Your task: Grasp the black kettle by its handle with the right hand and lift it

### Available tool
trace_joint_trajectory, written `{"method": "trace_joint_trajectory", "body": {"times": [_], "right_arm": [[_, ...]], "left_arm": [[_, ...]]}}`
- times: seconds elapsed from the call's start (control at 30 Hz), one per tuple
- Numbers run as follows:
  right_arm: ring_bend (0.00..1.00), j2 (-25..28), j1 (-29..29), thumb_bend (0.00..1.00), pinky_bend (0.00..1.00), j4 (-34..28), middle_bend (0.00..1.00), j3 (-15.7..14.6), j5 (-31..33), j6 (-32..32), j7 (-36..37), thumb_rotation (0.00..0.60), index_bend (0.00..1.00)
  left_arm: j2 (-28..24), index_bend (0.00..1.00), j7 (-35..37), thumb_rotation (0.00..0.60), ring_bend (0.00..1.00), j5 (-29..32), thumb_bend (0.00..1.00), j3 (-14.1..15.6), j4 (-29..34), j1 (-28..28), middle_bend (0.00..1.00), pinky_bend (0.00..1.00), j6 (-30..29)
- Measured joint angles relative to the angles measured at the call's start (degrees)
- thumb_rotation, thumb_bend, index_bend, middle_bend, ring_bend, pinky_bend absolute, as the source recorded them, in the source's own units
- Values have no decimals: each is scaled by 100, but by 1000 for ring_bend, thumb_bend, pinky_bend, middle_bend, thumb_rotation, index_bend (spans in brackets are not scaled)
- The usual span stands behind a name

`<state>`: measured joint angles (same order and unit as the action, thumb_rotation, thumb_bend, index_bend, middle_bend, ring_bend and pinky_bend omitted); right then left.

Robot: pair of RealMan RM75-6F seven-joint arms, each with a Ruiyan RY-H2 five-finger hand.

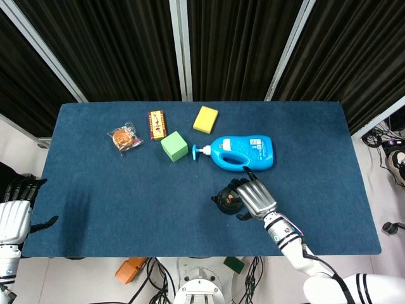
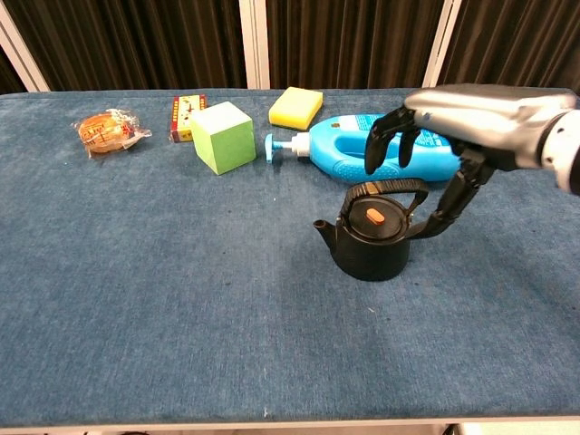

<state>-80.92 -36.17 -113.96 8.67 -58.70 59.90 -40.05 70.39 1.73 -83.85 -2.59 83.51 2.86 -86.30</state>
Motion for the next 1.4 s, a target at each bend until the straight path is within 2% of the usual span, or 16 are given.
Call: {"method": "trace_joint_trajectory", "body": {"times": [0.43, 0.77, 1.2, 1.4], "right_arm": [[542, -388, -339, 0, 0, 165, 504, -150, 448, 161, -230, 600, 590], [649, -448, -431, 0, 0, 225, 598, -221, 657, 268, -198, 600, 709], [756, -441, -522, 0, 0, 189, 667, -371, 813, 271, -125, 600, 773], [836, -448, -585, 0, 0, 158, 738, -384, 968, 257, -88, 600, 862]], "left_arm": [[84, 171, 159, 600, 106, 39, 17, 9, -211, -32, 187, 0, 34], [106, 171, 196, 600, 106, 57, 17, 19, -271, -53, 187, 0, 57], [120, 171, 224, 600, 106, 80, 17, 19, -321, -74, 187, 0, 75], [139, 171, 259, 600, 106, 90, 17, 21, -366, -84, 187, 0, 86]]}}
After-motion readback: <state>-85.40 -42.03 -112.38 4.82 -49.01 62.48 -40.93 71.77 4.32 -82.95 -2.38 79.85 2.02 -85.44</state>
